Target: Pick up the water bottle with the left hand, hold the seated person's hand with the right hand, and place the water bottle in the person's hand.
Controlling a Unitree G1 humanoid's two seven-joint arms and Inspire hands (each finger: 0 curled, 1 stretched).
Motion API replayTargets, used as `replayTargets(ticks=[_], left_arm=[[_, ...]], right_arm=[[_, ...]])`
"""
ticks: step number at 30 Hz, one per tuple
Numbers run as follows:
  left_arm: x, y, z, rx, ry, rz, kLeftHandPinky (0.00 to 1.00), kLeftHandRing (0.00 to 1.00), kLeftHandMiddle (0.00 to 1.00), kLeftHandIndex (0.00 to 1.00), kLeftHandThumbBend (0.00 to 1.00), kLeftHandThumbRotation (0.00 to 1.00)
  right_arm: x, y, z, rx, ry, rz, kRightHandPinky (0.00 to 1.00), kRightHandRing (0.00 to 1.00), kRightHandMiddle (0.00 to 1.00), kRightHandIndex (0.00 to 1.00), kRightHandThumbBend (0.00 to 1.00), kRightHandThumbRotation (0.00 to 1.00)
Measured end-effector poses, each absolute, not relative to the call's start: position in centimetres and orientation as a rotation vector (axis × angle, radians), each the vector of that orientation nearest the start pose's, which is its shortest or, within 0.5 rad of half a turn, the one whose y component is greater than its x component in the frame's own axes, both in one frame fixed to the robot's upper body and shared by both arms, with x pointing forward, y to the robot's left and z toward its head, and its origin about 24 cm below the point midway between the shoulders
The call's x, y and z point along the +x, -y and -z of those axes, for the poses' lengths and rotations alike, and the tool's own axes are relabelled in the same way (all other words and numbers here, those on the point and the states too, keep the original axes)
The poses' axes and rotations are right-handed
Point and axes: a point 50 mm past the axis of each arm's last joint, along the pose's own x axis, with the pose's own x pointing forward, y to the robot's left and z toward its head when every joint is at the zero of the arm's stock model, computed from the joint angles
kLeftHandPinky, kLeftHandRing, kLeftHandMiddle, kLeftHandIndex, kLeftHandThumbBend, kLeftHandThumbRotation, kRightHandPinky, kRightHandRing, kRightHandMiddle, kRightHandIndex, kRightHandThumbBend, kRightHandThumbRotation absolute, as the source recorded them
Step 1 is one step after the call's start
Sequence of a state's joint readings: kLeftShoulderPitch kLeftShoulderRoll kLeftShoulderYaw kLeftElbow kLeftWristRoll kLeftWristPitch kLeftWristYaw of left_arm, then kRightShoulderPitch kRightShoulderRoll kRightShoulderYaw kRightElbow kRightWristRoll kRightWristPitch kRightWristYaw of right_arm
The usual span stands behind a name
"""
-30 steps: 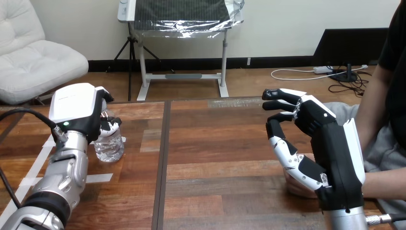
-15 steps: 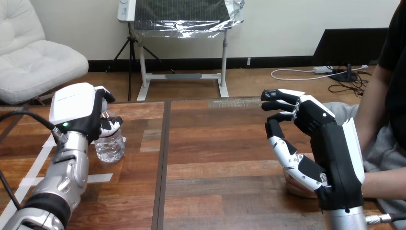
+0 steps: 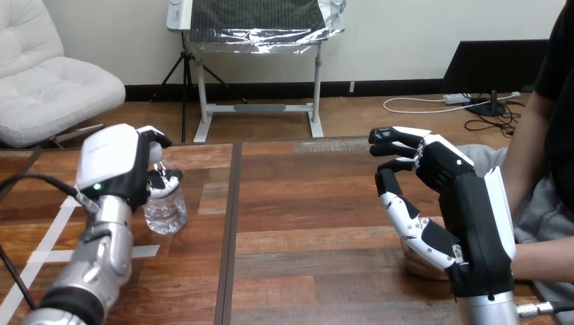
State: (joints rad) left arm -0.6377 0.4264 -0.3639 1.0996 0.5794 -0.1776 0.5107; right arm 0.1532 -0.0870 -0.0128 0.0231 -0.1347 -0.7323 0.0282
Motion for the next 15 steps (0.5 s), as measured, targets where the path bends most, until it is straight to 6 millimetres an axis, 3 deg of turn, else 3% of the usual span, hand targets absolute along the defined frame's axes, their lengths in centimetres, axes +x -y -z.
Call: replayTargets(ticks=[15], left_arm=[[33.2, -21.2, -1.9, 1.110, 0.004, -0.123, 0.53, 0.63, 0.70, 0.70, 0.58, 0.15]], right_arm=[[20.5, 16.2, -6.9, -0.231, 0.551, -0.072, 0.55, 0.67, 0.73, 0.66, 0.31, 0.16]])
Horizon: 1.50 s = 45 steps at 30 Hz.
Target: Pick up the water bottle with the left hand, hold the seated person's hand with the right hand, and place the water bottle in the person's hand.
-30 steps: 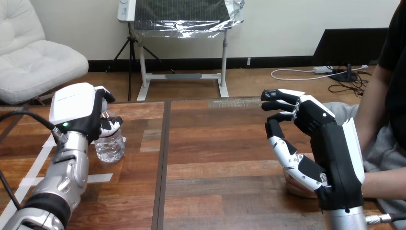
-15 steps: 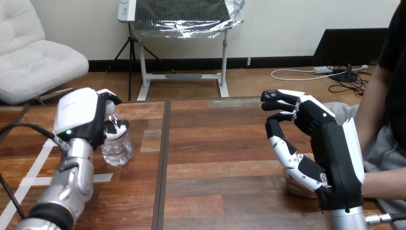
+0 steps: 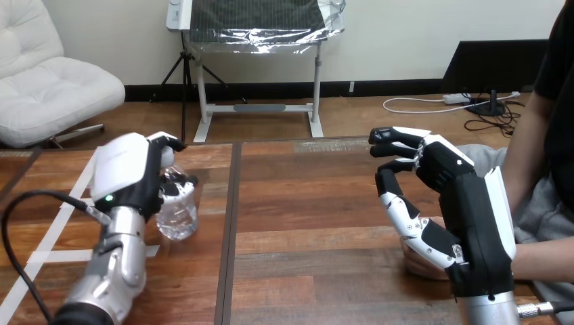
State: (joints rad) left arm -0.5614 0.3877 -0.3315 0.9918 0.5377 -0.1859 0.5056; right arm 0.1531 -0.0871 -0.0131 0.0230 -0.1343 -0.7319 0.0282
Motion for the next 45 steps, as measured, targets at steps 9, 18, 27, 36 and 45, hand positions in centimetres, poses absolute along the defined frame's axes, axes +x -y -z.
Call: replayTargets(ticks=[9, 18, 27, 36, 45], left_arm=[[32.8, -20.4, -1.7, 1.049, 0.031, -0.105, 0.56, 0.65, 0.71, 0.73, 0.56, 0.15], [32.2, -19.8, -1.4, 0.993, 0.043, -0.098, 0.56, 0.66, 0.72, 0.74, 0.56, 0.15], [31.5, -19.1, -1.2, 0.931, 0.055, -0.096, 0.56, 0.65, 0.73, 0.75, 0.56, 0.15], [30.8, -18.2, -1.2, 0.877, 0.057, -0.085, 0.58, 0.67, 0.75, 0.77, 0.56, 0.18], [30.0, -17.1, -1.1, 0.808, 0.072, -0.076, 0.58, 0.67, 0.75, 0.78, 0.56, 0.19]], right_arm=[[20.5, 16.2, -6.9, -0.229, 0.551, -0.072, 0.55, 0.67, 0.73, 0.66, 0.31, 0.16], [20.5, 16.3, -6.9, -0.227, 0.551, -0.070, 0.55, 0.67, 0.73, 0.66, 0.31, 0.16], [20.5, 16.3, -6.9, -0.225, 0.551, -0.070, 0.56, 0.67, 0.73, 0.66, 0.31, 0.17], [20.5, 16.3, -6.9, -0.220, 0.552, -0.067, 0.56, 0.67, 0.73, 0.66, 0.32, 0.15], [20.5, 16.3, -6.9, -0.219, 0.552, -0.066, 0.56, 0.67, 0.73, 0.66, 0.31, 0.14]])
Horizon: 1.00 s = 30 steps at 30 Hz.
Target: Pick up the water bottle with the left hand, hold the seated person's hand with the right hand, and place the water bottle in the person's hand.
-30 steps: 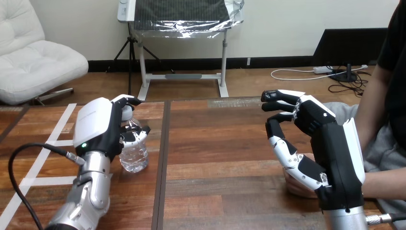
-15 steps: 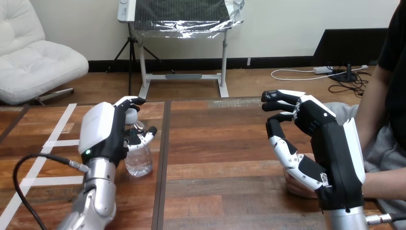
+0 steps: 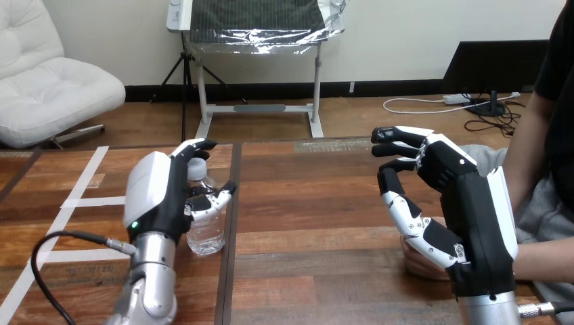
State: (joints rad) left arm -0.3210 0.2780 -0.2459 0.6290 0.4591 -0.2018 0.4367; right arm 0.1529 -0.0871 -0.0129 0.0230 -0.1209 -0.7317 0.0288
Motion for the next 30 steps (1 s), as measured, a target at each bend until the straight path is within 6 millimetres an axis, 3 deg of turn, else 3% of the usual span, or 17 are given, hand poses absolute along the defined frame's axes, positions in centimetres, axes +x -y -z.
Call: replayTargets(ticks=[30], left_arm=[[27.3, -13.9, -0.7, 0.600, 0.094, -0.044, 0.54, 0.65, 0.75, 0.78, 0.58, 0.20]], right_arm=[[20.6, 16.4, -7.0, -0.219, 0.554, -0.067, 0.56, 0.68, 0.74, 0.66, 0.31, 0.12]])
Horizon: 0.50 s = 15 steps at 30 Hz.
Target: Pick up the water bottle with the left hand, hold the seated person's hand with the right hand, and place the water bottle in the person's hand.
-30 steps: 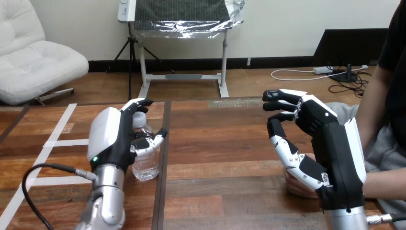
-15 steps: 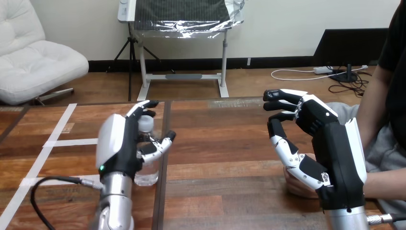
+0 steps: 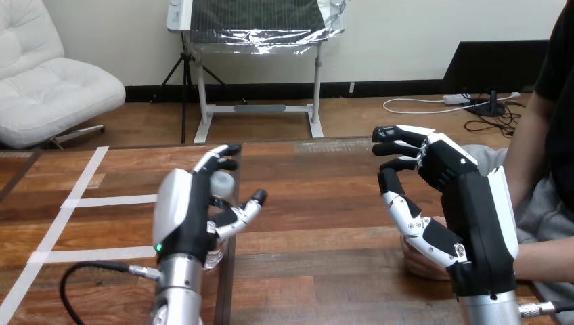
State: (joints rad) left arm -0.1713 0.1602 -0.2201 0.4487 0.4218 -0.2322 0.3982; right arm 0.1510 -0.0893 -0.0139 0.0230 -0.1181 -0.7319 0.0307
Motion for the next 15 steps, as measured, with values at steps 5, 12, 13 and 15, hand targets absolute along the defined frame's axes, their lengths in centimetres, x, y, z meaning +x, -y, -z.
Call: replayTargets(ticks=[5, 12, 13, 15], left_arm=[[26.6, -13.4, -0.3, 0.565, 0.074, -0.033, 0.53, 0.65, 0.74, 0.78, 0.58, 0.20], [26.0, -12.9, -0.1, 0.533, 0.066, -0.030, 0.53, 0.65, 0.74, 0.78, 0.57, 0.16], [25.9, -12.8, -0.1, 0.530, 0.062, -0.029, 0.53, 0.66, 0.74, 0.78, 0.57, 0.16], [25.7, -12.7, 0.1, 0.524, 0.057, -0.030, 0.53, 0.66, 0.75, 0.78, 0.57, 0.16]], right_arm=[[20.6, 16.4, -7.0, -0.216, 0.554, -0.069, 0.57, 0.68, 0.74, 0.66, 0.31, 0.11], [20.6, 16.4, -7.0, -0.224, 0.554, -0.076, 0.57, 0.68, 0.74, 0.66, 0.32, 0.11], [20.6, 16.4, -7.0, -0.224, 0.554, -0.077, 0.57, 0.68, 0.74, 0.66, 0.32, 0.12], [20.6, 16.5, -7.0, -0.225, 0.554, -0.077, 0.57, 0.68, 0.74, 0.66, 0.32, 0.12]])
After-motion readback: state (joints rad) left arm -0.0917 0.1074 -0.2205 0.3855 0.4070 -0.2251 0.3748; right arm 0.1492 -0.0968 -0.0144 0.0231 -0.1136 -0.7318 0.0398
